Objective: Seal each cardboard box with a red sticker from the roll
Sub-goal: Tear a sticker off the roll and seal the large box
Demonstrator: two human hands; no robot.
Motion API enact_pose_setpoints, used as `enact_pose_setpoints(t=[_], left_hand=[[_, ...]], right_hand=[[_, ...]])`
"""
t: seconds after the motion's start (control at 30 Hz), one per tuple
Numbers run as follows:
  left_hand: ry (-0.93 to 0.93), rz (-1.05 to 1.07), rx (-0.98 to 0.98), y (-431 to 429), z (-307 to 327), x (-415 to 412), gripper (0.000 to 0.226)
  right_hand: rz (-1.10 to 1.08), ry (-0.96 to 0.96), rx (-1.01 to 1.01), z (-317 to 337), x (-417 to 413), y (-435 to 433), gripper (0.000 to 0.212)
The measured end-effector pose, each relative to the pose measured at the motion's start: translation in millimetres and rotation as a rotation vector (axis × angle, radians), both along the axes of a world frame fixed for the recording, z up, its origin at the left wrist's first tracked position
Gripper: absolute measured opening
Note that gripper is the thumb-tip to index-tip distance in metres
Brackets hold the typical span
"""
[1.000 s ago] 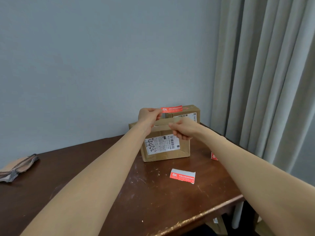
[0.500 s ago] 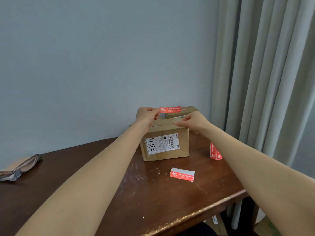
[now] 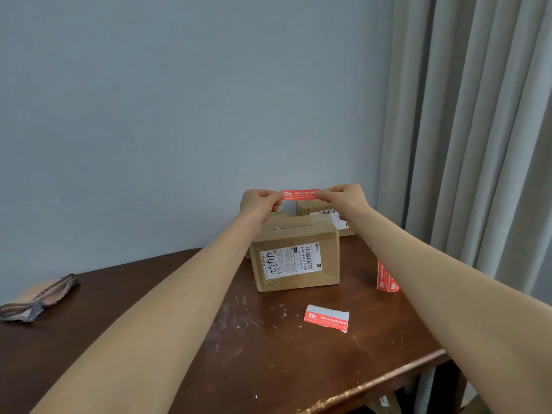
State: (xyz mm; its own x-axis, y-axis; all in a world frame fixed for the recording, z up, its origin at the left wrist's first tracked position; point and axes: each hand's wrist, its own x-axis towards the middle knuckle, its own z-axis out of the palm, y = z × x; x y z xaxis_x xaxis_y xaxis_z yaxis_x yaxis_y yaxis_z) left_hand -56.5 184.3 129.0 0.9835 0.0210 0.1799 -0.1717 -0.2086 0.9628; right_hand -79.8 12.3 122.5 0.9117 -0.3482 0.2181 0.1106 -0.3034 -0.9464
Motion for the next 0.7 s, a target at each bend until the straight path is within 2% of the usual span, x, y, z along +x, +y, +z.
enact_pose_setpoints(t=[0.17,0.33,0.4,0.53,0.7], left_hand=[[-0.011,0.033,0.031,5,-1,11,0.011],[-0.043,0.067,0.132,11,-11,28,0.016],[-0.040,0.095,0.203,13,-17,35,0.014],[-0.013,0.147,0.323,18,-31,49,0.015],[0.035,0.172,0.459,21,-45,57,0.022]], right_hand=[[0.015,0.018,0.000,-1,10,6,0.014],[0.017,0.059,-0.036,-6,21,12,0.019],[0.013,0.077,-0.091,-11,26,13,0.019],[0.005,0.141,-0.307,-20,41,15,0.036],[-0.035,0.204,-0.559,-27,51,22,0.032]])
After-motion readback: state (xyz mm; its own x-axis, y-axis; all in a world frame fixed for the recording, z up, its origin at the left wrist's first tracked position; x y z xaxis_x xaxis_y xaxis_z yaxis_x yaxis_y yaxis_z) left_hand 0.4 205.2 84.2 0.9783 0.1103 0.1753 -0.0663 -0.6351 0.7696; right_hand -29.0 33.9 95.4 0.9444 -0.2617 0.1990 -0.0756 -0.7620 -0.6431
